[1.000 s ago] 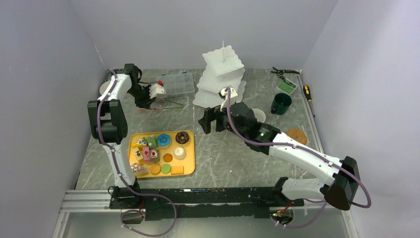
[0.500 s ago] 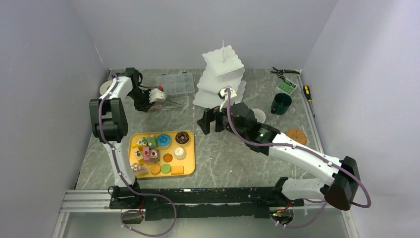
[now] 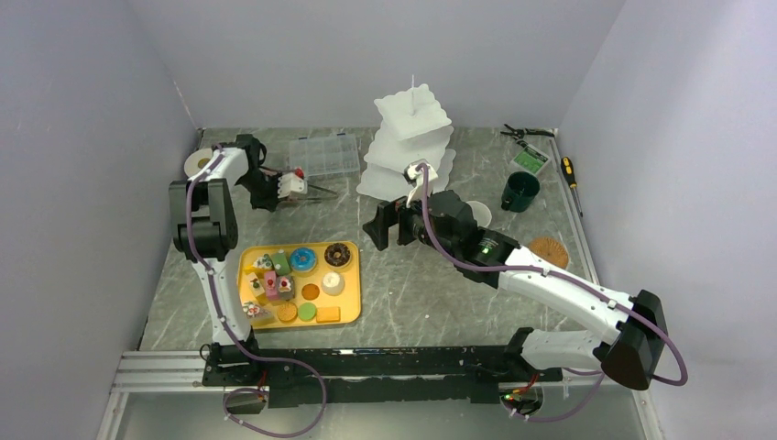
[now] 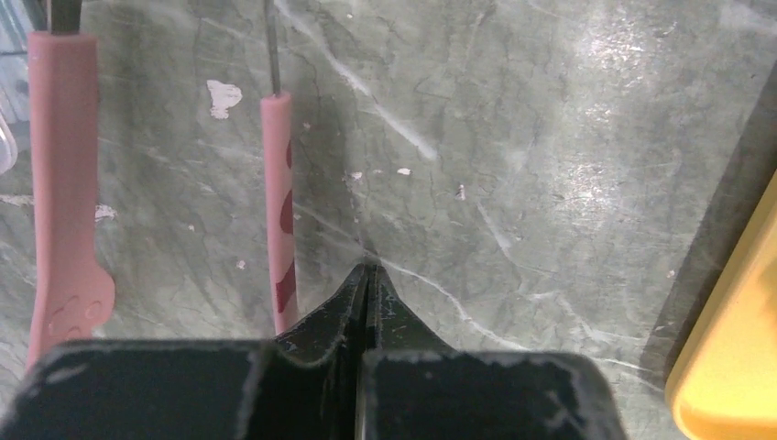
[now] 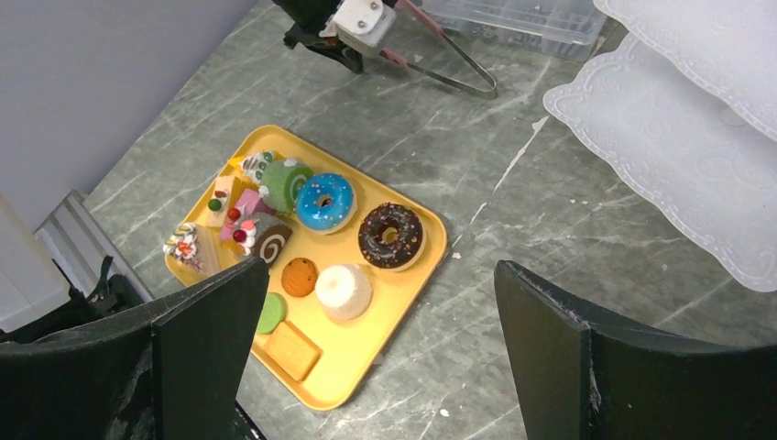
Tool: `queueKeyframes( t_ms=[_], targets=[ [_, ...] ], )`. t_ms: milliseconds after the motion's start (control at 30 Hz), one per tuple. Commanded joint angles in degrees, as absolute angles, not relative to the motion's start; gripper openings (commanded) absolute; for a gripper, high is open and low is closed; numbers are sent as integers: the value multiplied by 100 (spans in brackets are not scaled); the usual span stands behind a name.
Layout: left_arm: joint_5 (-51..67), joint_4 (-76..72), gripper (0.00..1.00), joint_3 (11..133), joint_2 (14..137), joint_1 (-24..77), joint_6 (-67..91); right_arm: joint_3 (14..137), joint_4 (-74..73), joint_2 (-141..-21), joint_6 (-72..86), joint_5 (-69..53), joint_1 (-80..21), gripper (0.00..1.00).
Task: Serve the afternoon tea
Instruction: Pick up the clamp from the center of the board.
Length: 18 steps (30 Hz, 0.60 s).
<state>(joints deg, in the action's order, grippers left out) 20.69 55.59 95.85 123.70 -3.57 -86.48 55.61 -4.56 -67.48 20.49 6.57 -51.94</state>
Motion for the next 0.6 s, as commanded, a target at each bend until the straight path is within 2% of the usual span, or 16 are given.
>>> queueKeyframes(
  t_ms=[0,400,433,533,567],
  targets=[
    [2286,5716,3,9442,12073,-345,-9000,5635,-149,-6644,1988,525,-5195,99],
    [3322,6983,3,9403,10711,-264,-8860,5692,-107,-6583,1887,475,-5187,98],
    [3206,6874,8,9246,10615,-264,-8920,5683,-99,-6583,1897,442,-5192,98],
    [2904,6007,62,8779,10417,-306,-9051,5616,-55,-6574,1986,364,-5190,100],
    [2800,5752,70,8736,10439,-315,-9006,5602,-53,-6574,2005,345,-5195,100]
  ],
)
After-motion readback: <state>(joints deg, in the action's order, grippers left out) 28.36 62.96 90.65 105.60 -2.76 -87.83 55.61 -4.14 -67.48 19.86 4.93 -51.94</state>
